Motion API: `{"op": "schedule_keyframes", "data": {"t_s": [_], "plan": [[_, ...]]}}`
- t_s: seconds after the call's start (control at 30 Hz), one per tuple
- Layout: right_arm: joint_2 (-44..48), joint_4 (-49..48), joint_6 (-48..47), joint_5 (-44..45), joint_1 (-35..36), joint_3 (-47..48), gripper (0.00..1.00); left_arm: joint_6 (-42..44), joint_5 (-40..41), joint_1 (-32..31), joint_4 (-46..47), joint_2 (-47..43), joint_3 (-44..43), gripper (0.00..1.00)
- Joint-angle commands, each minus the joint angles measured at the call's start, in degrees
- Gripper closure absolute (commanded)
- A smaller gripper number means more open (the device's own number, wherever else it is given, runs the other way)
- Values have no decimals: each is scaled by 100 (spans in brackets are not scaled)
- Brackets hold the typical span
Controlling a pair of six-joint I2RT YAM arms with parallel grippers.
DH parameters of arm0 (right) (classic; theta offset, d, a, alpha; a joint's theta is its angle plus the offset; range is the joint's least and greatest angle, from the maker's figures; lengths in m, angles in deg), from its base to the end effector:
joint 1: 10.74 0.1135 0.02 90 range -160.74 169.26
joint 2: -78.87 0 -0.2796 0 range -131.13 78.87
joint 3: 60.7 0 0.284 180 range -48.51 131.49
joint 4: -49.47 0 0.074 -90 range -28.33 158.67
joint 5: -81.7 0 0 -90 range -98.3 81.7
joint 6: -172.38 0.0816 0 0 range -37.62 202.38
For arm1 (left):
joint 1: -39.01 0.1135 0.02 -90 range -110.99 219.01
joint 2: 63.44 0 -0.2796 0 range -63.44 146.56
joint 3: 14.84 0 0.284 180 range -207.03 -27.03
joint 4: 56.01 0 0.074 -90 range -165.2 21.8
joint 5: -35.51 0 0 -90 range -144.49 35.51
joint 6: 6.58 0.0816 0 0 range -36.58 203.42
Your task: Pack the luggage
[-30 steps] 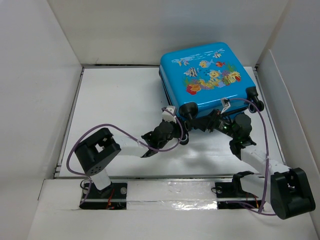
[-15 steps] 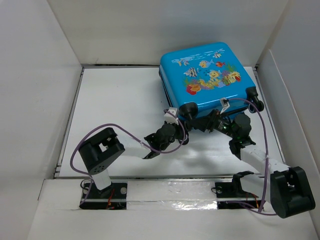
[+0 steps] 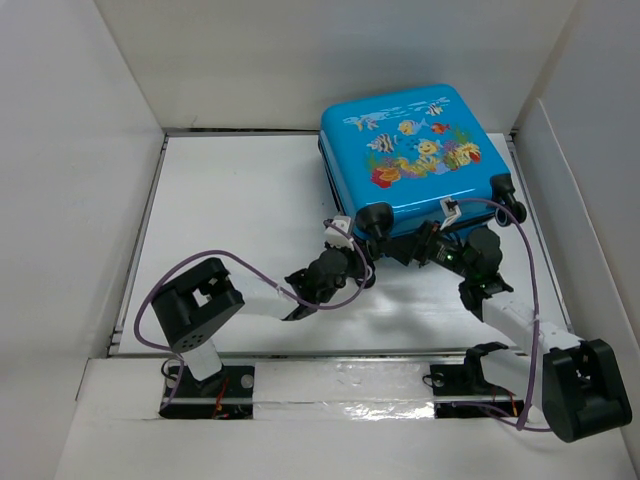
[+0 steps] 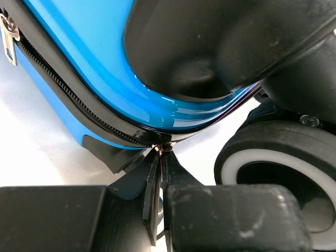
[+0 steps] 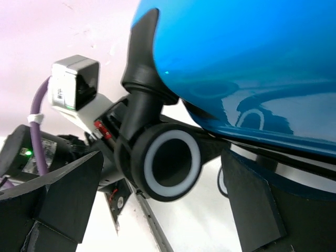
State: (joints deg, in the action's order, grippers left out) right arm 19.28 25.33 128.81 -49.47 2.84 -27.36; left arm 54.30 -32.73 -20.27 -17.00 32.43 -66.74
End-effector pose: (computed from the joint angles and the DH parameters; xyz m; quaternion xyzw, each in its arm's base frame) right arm 0.2484 0.1153 0.2240 -0.0434 0.7155 0.5441 0.4360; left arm 0.2315 -0.3303 0.1815 0.0651 0.7321 -0.3630 0.5728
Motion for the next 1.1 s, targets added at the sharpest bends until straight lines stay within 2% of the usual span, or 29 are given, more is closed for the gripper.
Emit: {"op": "schedule_keyframes", "data": {"t_s": [0.0,0.17,0.3,0.4,0.43,0.5,0.53,0.7,0.73,0.8,0.83,0.93,1.03,1.07], "plan": [[-17,135,-275,56,57,126,0,223,558,128,786,-386,6,100],[-114,294,-460,-120,258,363,0,188,356,181,918,-324,50,100],[-149,180,-425,-111,259,443,12,188,312,181,927,-341,77,100],[-219,-83,-285,-190,259,452,38,188,268,181,936,-368,129,100],[-193,-154,-258,-146,259,408,52,188,259,181,944,-368,147,100],[-53,-76,-362,55,259,399,63,188,250,233,962,-394,217,100],[0,20,-424,126,259,425,72,188,241,233,962,-394,226,100],[377,680,-898,644,259,513,92,258,206,233,971,-464,366,100],[491,741,-917,697,259,513,89,276,206,233,971,-482,384,100],[501,777,-917,672,259,513,74,284,223,233,980,-526,428,100],[440,777,-934,619,259,531,47,293,215,233,980,-535,446,100],[282,838,-1075,294,259,610,12,302,162,233,971,-526,420,100],[281,804,-1101,241,259,575,0,302,127,233,980,-517,393,100],[316,873,-1136,189,259,601,0,302,109,233,971,-509,376,100]]}}
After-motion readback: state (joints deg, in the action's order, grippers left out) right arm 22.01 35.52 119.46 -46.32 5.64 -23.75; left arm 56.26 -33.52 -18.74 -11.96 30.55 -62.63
